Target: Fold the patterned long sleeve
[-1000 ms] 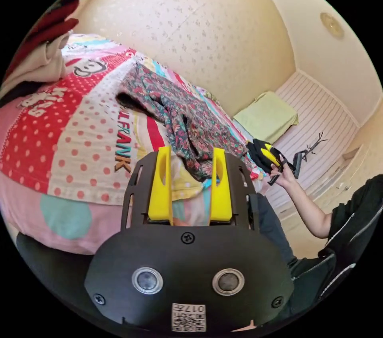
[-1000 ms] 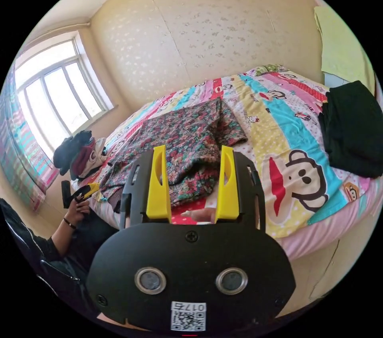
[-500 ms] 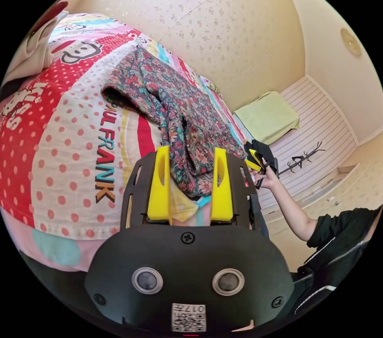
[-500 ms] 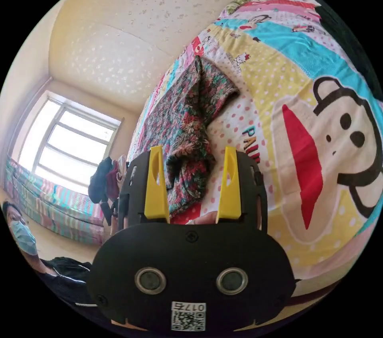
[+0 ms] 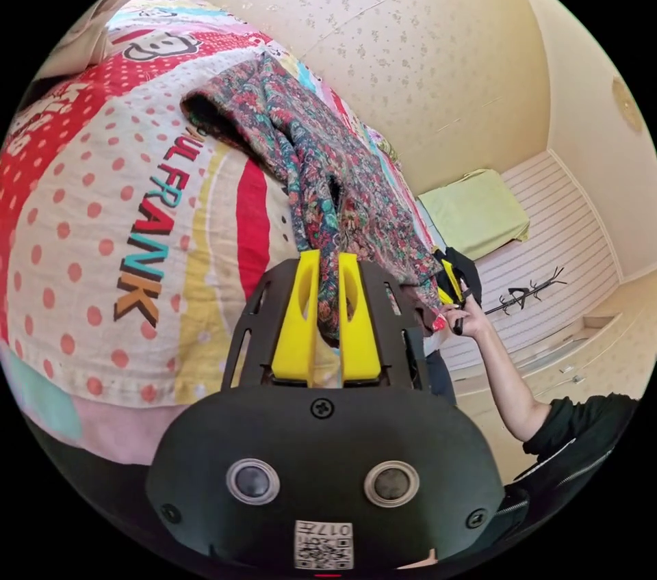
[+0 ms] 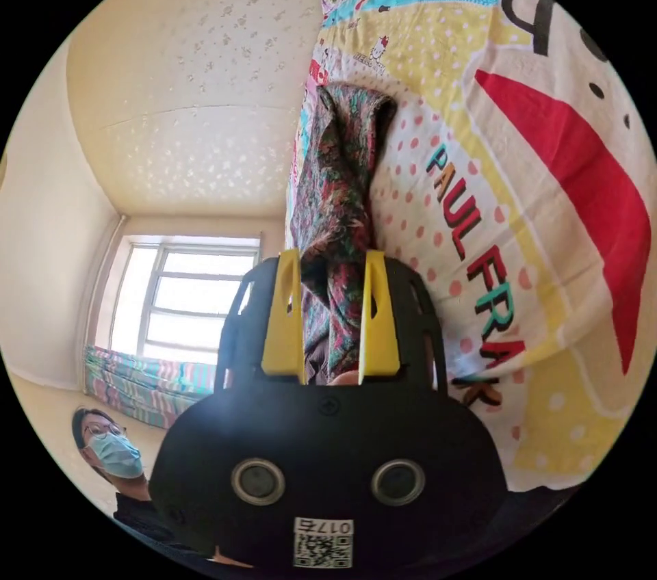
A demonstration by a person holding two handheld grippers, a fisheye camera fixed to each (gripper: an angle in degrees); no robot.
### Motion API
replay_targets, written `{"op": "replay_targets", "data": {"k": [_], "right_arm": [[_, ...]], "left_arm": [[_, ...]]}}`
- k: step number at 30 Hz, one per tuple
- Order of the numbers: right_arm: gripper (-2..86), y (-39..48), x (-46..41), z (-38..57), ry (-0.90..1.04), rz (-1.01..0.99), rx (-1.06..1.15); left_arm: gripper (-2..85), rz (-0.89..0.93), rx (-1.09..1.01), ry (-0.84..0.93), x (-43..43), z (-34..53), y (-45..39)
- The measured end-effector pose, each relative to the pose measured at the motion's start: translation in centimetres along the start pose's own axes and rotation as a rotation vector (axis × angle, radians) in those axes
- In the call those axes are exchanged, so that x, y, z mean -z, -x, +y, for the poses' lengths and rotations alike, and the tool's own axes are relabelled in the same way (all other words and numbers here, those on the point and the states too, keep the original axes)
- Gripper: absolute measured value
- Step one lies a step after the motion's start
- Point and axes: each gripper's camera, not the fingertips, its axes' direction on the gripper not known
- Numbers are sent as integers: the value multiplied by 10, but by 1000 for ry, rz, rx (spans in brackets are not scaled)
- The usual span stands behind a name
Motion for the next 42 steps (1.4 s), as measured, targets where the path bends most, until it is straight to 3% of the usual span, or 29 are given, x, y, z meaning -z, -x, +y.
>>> {"op": "replay_targets", "data": {"k": [3, 8, 13, 15, 17, 20, 22, 26, 30, 32, 34, 42], "right_arm": [[56, 15, 8, -6, -23, -74, 14], [35, 94, 20, -11, 87, 62, 229], [33, 114, 2, -72, 127, -79, 88], [34, 165, -18, -113, 199, -77, 162], [35, 279, -28, -155, 181, -1, 405], [36, 385, -18, -169, 53, -33, 573], [36, 408, -13, -175, 19, -99, 604], [37, 337, -39, -204, 65, -17, 474], [38, 177, -74, -221, 113, 41, 123], [37, 84, -81, -211, 79, -2, -116], [37, 56, -86, -207, 105, 38, -178], [39, 154, -101, -214, 208, 270, 194]], "left_arm": [[46, -5, -49, 28, 9, -12, -15], [37, 8, -126, 21, 39, -33, -44], [23, 175, -69, 120, 25, -106, -48], [20, 149, -144, 140, 29, -164, -75], [21, 40, -270, 157, 47, -227, -122], [23, -57, -411, 18, 105, -292, -196], [26, -110, -506, -129, 145, -305, -226], [31, -190, -429, -187, 134, -294, -188], [34, 4, -106, 74, 18, -258, -62], [32, -24, 10, 141, -22, -232, -24], [29, -54, 60, 252, -56, -217, -3], [29, -181, -143, 223, -24, -239, -58]]}}
